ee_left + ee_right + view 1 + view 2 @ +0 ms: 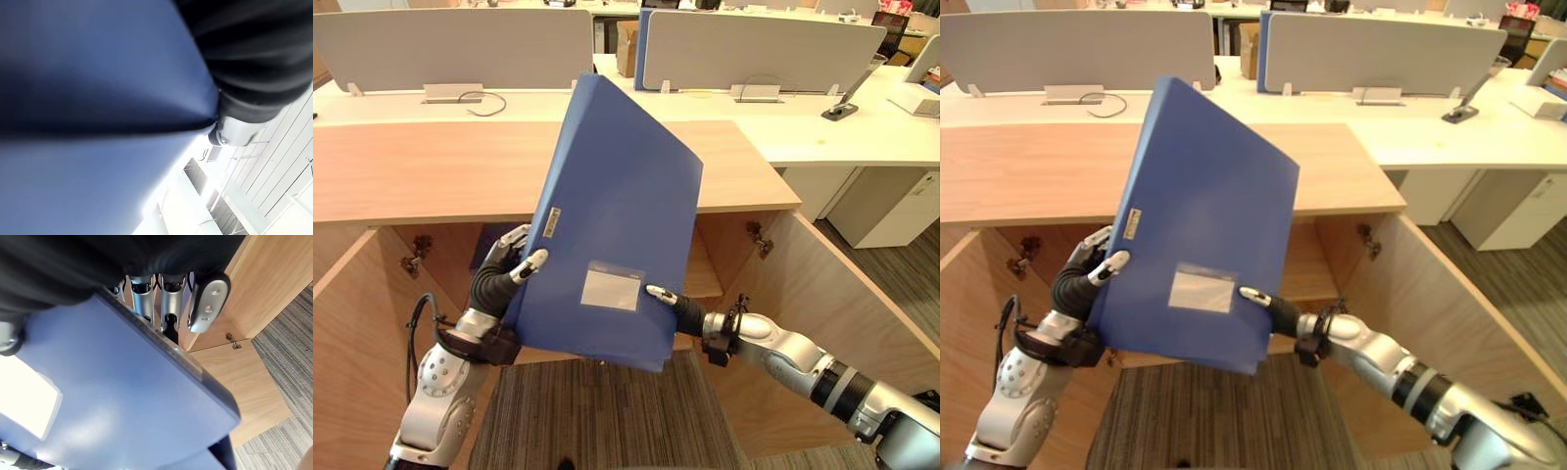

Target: Walk over to the cabinet, pick up the folder, carry it to the office cabinet, place the folder inside the office cabinet, then close the office cabinet door

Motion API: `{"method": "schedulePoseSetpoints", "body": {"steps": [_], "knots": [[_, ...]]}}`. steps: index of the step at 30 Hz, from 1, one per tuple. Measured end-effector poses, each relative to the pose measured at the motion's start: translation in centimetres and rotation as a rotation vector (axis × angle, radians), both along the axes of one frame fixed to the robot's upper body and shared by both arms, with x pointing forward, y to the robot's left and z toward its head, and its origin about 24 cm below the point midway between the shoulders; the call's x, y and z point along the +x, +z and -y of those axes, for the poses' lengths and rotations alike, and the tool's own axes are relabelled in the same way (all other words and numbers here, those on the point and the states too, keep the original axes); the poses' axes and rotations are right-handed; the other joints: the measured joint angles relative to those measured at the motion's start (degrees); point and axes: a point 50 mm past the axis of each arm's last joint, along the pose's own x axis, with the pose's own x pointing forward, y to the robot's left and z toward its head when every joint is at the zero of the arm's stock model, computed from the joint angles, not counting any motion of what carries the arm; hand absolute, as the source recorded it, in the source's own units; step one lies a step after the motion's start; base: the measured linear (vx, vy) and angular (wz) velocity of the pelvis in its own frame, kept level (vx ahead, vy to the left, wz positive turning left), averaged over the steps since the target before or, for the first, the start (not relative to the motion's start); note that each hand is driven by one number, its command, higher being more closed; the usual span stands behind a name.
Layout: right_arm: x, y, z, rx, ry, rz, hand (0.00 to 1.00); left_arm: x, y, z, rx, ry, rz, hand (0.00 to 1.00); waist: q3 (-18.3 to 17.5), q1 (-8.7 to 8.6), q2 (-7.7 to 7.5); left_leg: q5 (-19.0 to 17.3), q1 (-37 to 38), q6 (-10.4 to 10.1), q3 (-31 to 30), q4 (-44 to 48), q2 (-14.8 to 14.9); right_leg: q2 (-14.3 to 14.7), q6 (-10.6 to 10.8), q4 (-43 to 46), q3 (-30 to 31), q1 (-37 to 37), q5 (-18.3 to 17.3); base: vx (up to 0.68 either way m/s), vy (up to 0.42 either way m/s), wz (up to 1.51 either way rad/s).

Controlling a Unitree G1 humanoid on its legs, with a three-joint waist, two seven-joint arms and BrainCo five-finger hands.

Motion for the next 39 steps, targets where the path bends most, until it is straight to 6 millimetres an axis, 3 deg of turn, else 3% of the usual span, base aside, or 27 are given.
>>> {"method": "schedulePoseSetpoints", "body": {"steps": [3, 8, 12, 14, 16, 17, 19, 23, 26, 34, 39], "knots": [[-0.3, -0.5, -0.1, 0.021, -0.016, -0.018, 1.0, 0.0, -0.1, 0.1, -0.052, 0.001, -0.005, 0.0, 0.02, -0.02, 0.07, 0.0, 0.09, 0.01, 0.0, 0.06, 0.04, -0.03, 0.1, 0.03, 0.03, 0.03, 0.04, 0.0, 0.0, 0.0], [0.0, -4.4, -2.1, 0.051, -0.11, -0.179, 1.0, -0.3, -0.5, 0.4, -0.303, 0.018, 0.009, 0.0, 0.2, -0.22, 0.42, 0.05, 0.0, -0.04, -0.16, 0.18, 0.4, 0.38, 0.01, -0.74, -0.02, 0.32, 0.27, 0.0, 0.0, 0.0], [0.5, -4.1, -2.0, 0.026, -0.107, -0.131, 1.0, -0.3, -2.0, -0.4, -0.395, 0.062, -0.03, 0.0, 0.28, -0.28, 0.58, 0.11, 0.0, -0.11, -0.74, 0.1, 0.55, 0.79, -0.16, -1.81, -0.61, 1.07, 0.43, 0.0, -0.005, 0.06], [0.9, -3.9, -1.6, -0.023, -0.104, -0.078, 1.0, -0.4, -4.1, -1.1, -0.46, 0.103, -0.105, 0.0, 0.29, -0.48, 0.58, 0.11, 0.09, -0.11, -1.01, -0.06, 0.58, 0.98, -0.16, -2.41, -0.83, 1.47, 0.53, 0.01, -0.001, 0.06], [1.4, -3.6, -1.0, -0.087, -0.102, -0.009, 1.0, -1.3, -8.9, -1.7, -0.542, 0.159, -0.294, 0.0, 0.34, -0.65, 0.57, 0.11, 0.07, -0.12, -1.0, -0.44, 0.64, 1.26, -0.15, -3.3, -0.82, 1.63, 0.84, 0.0, 0.0, 0.0], [1.5, -3.6, -0.9, -0.101, -0.104, 0.009, 1.0, -1.6, -10.3, -1.8, -0.567, 0.176, -0.357, 0.0, 0.35, -0.68, 0.56, 0.11, 0.09, -0.12, -1.0, -0.57, 0.65, 1.31, -0.15, -3.41, -0.82, 1.64, 0.85, 0.0, 0.0, 0.0], [1.8, -3.4, -0.7, -0.111, -0.137, 0.053, 1.0, -3.4, -15.1, -1.7, -0.638, 0.252, -0.573, 0.0, 0.58, -0.98, 0.45, 0.11, 0.17, -0.12, -0.95, -0.98, 0.73, 1.51, -0.15, -3.83, -0.79, 1.67, 0.87, 0.04, 0.012, -0.02], [2.1, -3.3, -0.4, -0.174, -0.146, 0.125, 1.0, -5.8, -19.6, -2.4, -0.639, 0.366, -0.78, 0.0, 0.94, -1.48, 0.55, 0.11, 0.35, -0.13, -0.94, -1.53, 0.77, 1.72, -0.14, -4.11, -0.78, 1.64, 1.06, 0.03, 0.009, -0.01], [2.7, -2.0, -0.4, -0.169, -0.151, 0.233, 1.0, -9.1, -23.4, -3.5, -0.628, 0.496, -0.993, 0.0, 1.12, -1.94, 0.5, 0.11, 1.34, -0.13, -0.22, -2.2, 0.73, 1.7, -0.13, -4.11, -0.21, 1.91, 1.07, 0.02, 0.031, -0.1], [3.2, -0.7, -1.5, -0.442, 0.005, 0.53, 1.0, -17.2, -27.7, -5.1, -0.587, 0.788, -1.338, 0.0, 2.78, -2.21, 0.56, 0.08, 2.32, -0.15, -0.18, -2.33, 0.69, 1.66, -0.01, -4.34, -0.06, 2.32, 1.14, -0.02, 0.017, -0.01], [2.0, -1.1, -3.6, -0.507, 0.185, 0.612, 1.0, -20.1, -28.5, -4.5, -0.575, 0.873, -1.455, 0.0, 3.19, -2.27, 0.48, 0.08, 2.35, -0.15, -0.3, -2.48, 0.68, 1.65, 0.02, -4.47, -0.05, 2.28, 1.13, -0.01, 0.007, 0.0]]}}
